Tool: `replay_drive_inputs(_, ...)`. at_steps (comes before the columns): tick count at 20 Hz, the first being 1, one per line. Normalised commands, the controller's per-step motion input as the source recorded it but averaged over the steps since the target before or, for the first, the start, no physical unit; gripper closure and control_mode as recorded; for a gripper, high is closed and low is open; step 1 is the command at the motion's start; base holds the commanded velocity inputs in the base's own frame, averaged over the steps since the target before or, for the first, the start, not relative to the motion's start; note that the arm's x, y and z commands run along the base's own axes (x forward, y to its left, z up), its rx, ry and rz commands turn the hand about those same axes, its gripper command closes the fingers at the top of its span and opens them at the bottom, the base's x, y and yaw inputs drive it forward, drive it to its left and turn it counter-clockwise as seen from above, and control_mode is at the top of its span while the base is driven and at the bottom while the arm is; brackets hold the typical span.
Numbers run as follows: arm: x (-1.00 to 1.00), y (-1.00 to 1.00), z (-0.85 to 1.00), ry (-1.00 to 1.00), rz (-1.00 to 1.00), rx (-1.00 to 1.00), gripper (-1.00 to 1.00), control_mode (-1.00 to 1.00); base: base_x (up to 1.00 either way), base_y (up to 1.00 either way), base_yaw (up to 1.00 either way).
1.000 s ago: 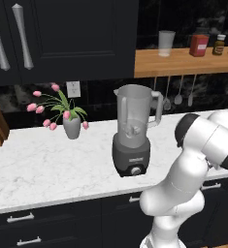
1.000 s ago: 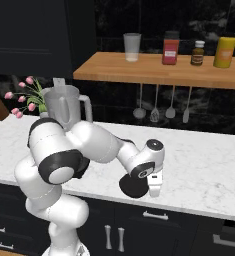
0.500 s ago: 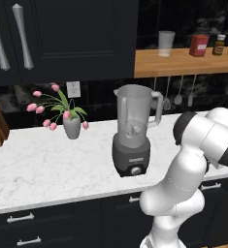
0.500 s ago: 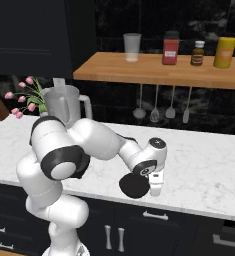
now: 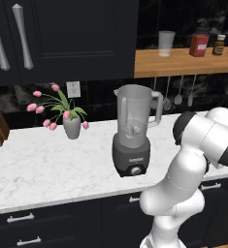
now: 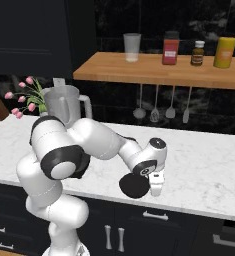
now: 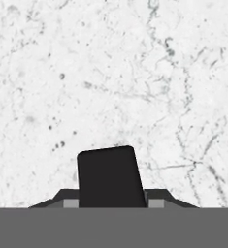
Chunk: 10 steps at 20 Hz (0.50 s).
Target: Close the lid blender by securely placing the lid on top.
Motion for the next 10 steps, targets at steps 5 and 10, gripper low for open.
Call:
replay_drive_inputs(5,-0.08,0.0,0.05,0.0,-0.08,0.01,1.0,-1.0,0.0,0.0,0.0)
replay_drive_inputs(10,-0.13,0.0,0.39,0.0,-0.15,0.02,1.0,-1.0,0.0,0.0,0.0)
